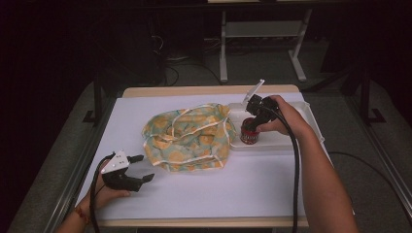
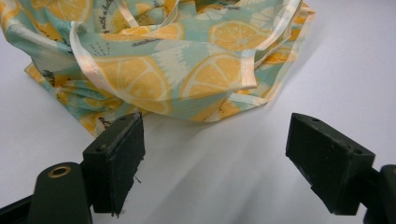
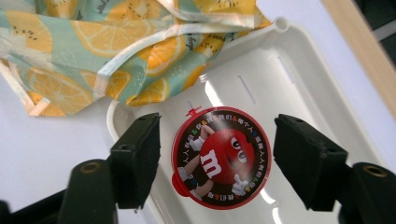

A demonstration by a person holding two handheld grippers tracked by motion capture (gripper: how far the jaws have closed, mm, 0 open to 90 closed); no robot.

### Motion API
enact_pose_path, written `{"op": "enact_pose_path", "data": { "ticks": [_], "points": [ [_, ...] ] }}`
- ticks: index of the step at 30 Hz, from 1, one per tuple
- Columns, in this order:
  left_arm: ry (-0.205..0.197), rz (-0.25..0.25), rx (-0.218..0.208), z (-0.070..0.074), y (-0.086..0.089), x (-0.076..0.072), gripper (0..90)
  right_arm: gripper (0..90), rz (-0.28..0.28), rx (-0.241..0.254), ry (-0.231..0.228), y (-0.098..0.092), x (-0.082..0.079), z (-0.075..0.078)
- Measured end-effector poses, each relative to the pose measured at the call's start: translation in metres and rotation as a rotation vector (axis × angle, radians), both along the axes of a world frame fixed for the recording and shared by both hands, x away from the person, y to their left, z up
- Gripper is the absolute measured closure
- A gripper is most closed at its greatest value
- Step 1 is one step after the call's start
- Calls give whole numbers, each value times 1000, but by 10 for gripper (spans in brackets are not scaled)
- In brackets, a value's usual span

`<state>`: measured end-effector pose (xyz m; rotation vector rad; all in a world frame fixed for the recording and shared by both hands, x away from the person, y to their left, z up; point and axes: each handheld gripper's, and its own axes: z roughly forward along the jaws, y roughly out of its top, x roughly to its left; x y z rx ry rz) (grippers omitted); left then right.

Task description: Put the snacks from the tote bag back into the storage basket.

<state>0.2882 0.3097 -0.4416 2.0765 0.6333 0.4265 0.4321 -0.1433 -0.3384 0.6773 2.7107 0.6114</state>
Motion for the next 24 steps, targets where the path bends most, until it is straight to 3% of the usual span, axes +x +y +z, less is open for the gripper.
{"op": "enact_pose_path", "data": {
  "ticks": [7, 24],
  "points": [
    [3, 0, 6, 0, 0, 1, 199, 315, -14, 20, -51, -1, -9, 2],
    [-2, -3, 2, 1, 0, 1, 199, 305, -42, 36, -95, -5, -23, 3]
  ]
}}
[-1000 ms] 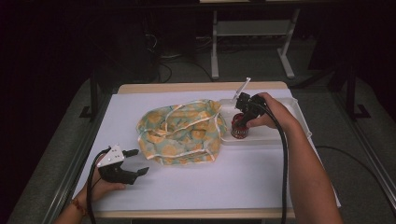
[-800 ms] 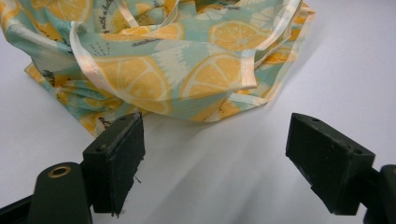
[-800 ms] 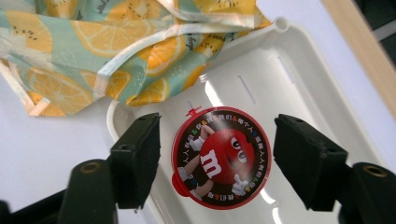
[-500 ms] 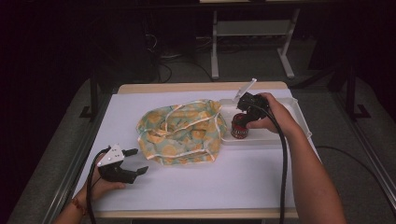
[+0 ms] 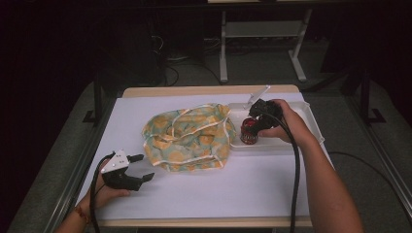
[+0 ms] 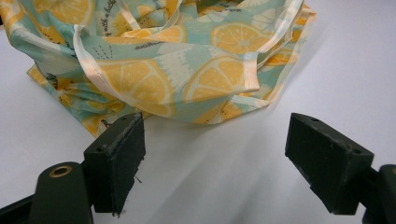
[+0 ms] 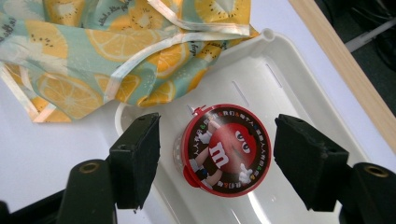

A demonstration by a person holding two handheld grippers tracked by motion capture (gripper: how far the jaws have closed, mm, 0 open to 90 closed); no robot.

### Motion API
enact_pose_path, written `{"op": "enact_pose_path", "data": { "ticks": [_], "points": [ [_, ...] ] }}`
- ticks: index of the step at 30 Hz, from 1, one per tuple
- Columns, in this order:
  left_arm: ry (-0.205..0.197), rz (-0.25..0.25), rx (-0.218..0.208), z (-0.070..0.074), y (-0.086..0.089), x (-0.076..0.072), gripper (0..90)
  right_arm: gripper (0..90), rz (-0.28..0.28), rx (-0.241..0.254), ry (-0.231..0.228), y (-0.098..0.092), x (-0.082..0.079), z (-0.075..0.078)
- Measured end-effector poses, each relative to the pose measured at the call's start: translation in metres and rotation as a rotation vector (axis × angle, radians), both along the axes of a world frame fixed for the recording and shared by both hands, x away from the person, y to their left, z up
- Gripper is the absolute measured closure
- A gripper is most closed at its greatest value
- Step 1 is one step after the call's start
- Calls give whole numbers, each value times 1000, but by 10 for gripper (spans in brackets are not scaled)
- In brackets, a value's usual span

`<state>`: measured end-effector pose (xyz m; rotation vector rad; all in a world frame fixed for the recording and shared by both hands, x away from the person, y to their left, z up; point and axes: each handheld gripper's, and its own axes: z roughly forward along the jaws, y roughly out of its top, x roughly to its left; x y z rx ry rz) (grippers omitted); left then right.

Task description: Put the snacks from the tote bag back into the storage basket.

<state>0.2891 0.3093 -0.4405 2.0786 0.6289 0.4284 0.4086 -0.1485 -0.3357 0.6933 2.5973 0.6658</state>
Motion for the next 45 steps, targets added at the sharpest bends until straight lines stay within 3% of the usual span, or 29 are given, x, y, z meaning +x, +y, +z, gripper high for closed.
{"op": "enact_pose_path", "data": {
  "ticks": [13, 15, 20, 22, 26, 30, 31, 39, 45],
  "points": [
    [1, -4, 2, 0, 0, 0, 200, 284, -21, 46, -28, -8, -14, -7],
    [1, -5, 2, 0, 0, 0, 200, 283, -24, 48, -48, -8, -17, -8],
    [1, -8, 2, 1, 0, -1, 200, 248, -39, 86, -57, -11, -25, -15],
    [2, -6, 2, 1, 0, -1, 200, 243, -46, 101, -81, -12, -29, -19],
    [-1, -9, 0, 1, 0, -2, 201, 201, -85, 177, -133, -17, -35, -24],
    [-2, -10, 4, 1, 0, -1, 202, 220, -124, 337, -198, -25, -41, -33],
    [-1, -10, 6, 1, 0, -1, 201, 208, -131, 352, -203, -27, -42, -36],
    [-2, -9, 4, 1, 0, -2, 202, 211, -196, 429, -299, -35, -53, -54],
    [-5, -8, 0, 1, 0, -2, 201, 223, -218, 418, -352, -39, -59, -62]
  ]
}}
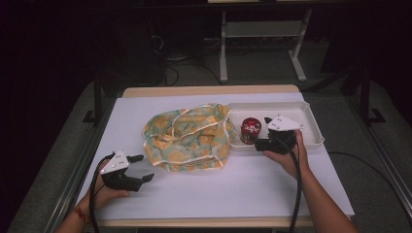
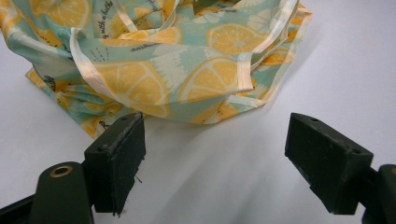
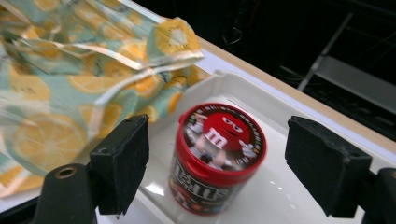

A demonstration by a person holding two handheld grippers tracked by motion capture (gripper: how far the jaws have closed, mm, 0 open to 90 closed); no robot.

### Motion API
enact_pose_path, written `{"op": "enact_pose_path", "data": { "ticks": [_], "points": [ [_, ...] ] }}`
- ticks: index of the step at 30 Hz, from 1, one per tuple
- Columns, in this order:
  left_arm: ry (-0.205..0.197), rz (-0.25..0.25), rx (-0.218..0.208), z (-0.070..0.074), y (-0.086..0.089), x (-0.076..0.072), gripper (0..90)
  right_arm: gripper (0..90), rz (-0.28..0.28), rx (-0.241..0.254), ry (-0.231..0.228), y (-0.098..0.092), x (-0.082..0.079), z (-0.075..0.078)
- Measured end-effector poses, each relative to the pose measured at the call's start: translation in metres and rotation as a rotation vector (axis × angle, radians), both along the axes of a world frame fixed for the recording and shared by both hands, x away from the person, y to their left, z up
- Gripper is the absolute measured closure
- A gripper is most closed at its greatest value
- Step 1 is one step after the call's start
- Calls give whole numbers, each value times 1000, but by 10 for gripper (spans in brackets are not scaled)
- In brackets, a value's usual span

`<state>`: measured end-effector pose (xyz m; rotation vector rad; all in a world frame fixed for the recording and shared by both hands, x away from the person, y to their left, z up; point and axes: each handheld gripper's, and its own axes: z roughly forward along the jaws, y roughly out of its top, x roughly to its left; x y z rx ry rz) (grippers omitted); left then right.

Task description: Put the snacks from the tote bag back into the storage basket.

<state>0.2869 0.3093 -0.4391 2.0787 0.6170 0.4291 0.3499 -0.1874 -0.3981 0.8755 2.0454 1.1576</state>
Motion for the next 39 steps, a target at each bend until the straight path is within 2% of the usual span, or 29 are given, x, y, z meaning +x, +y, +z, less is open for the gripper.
{"op": "enact_pose_path", "data": {
  "ticks": [1, 5, 6, 10, 16, 21, 24, 31, 36, 39],
  "points": [
    [-1, 2, 2, 0, 0, 0, 201, 224, -3, -5, -12, -1, -1, -1],
    [-2, 1, 1, 0, 0, 0, 202, 215, -11, 4, 3, -3, -4, -6],
    [-2, 0, 1, 0, 0, 0, 201, 225, -18, -2, -15, -4, -6, -7],
    [-4, 2, -2, 1, 0, -1, 201, 222, -16, 9, -9, -8, -11, -9],
    [-12, 7, -4, 2, 1, -2, 201, 222, -28, -11, -7, -13, -19, -13],
    [-22, 5, -2, 3, 0, -2, 201, 218, -6, -5, -18, -18, -30, -19],
    [-22, 10, -2, 2, 0, -2, 201, 218, -6, -14, -9, -21, -35, -26],
    [-22, 9, -1, 2, -1, -1, 201, 223, -1, 10, 17, -23, -41, -38],
    [-20, 7, 0, 1, -1, -1, 201, 223, 24, 20, 33, -24, -47, -45],
    [-20, 6, -2, 1, -1, -1, 202, 223, 8, 3, 26, -25, -52, -48]
  ]
}}
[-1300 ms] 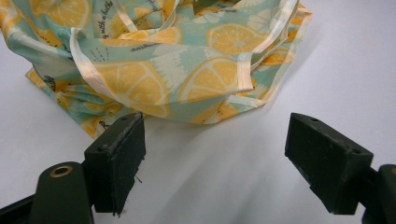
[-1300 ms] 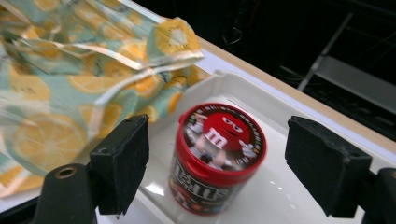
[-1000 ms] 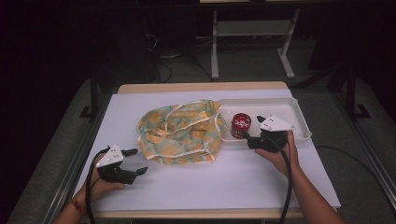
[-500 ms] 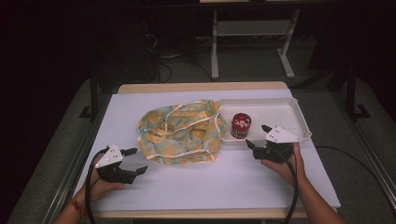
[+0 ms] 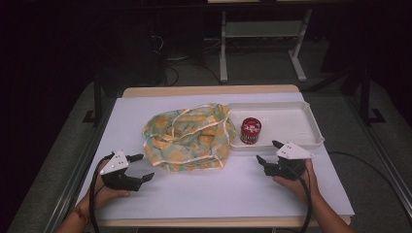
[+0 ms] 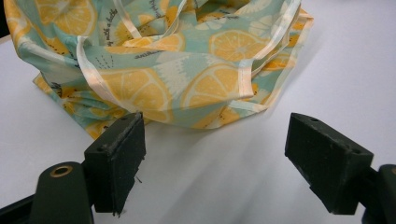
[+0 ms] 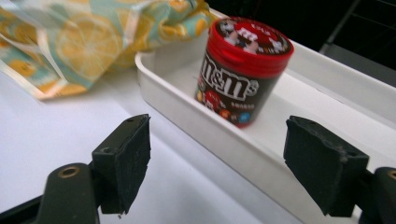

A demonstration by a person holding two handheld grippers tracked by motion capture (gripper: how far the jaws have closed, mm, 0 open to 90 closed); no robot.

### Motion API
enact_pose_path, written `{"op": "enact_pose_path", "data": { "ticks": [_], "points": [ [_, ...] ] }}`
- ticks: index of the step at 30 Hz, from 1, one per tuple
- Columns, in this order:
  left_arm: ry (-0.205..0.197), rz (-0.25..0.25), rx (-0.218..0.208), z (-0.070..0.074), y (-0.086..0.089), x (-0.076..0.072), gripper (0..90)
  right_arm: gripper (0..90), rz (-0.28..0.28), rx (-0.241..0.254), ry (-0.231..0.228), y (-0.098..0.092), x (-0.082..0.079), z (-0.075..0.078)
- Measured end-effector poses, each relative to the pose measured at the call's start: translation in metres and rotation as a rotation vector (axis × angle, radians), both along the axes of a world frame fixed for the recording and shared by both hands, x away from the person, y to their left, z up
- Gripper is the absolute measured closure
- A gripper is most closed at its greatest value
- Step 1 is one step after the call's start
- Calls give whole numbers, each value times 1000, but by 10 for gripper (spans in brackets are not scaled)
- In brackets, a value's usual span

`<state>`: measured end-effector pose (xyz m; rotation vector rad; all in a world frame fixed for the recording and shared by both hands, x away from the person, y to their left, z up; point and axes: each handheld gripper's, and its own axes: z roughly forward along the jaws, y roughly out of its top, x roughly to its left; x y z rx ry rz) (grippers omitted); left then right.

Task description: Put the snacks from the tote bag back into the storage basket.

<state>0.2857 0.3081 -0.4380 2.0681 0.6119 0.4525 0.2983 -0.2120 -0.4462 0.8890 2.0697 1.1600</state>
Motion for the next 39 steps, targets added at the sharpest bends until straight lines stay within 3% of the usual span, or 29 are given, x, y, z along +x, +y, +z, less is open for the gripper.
{"op": "enact_pose_path", "data": {
  "ticks": [9, 15, 31, 36, 39],
  "points": [
    [0, 6, 7, -1, 0, 1, 202, 223, -1, 26, 13, -12, -14, -5],
    [-22, 32, 15, -1, 2, 1, 202, 204, -17, 41, 23, -22, -22, -6],
    [-46, 58, 15, -1, 10, 2, 204, 205, -108, 34, -17, -54, -43, -6],
    [-52, 59, 12, 1, 11, 2, 205, 207, -138, 87, -19, -63, -43, -3],
    [-54, 60, 10, 1, 11, 1, 206, 207, -134, 78, -20, -63, -44, -1]
  ]
}}
